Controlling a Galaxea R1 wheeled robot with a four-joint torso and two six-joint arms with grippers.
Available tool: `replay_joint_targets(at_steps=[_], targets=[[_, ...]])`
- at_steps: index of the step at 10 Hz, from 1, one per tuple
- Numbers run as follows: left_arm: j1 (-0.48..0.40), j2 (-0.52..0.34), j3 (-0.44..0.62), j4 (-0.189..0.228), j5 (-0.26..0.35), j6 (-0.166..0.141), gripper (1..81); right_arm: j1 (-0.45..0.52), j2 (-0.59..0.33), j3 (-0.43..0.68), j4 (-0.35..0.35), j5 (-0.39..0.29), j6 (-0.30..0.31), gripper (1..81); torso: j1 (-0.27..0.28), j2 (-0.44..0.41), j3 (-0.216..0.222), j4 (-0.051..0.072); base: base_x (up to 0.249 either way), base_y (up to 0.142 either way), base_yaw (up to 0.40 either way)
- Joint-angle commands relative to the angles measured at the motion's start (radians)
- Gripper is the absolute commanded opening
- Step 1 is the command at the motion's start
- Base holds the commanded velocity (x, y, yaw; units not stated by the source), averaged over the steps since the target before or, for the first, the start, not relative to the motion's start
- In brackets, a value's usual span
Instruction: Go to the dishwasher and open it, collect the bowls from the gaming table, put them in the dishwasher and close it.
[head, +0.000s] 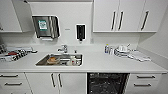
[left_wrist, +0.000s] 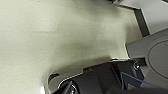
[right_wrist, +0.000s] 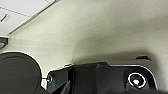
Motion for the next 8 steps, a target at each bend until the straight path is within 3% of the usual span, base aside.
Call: replay_joint_targets(at_steps=[1, 4, 8], targets=[[-0.011, 0.015, -0.036, -0.014, 0.023, 0.003, 81.1, 0.027, -0.018, 0.027, -0.011, -0.028, -0.026, 81.1, -0.064, 0.099, 0.000, 0.000, 0.000, 0.000, 0.000], [0.029, 0.101, -0.128, -0.047, 0.023, 0.003, 81.1, -0.028, 0.052, -0.053, -0.013, -0.028, -0.024, 81.1, -0.115, 0.178, 0.000, 0.000, 0.000, 0.000, 0.000], [0.066, 0.244, -0.310, -0.049, 0.023, 0.003, 81.1, -0.101, 0.192, -0.217, -0.011, -0.020, -0.023, 81.1, -0.207, 0.319, 0.000, 0.000, 0.000, 0.000, 0.000]])
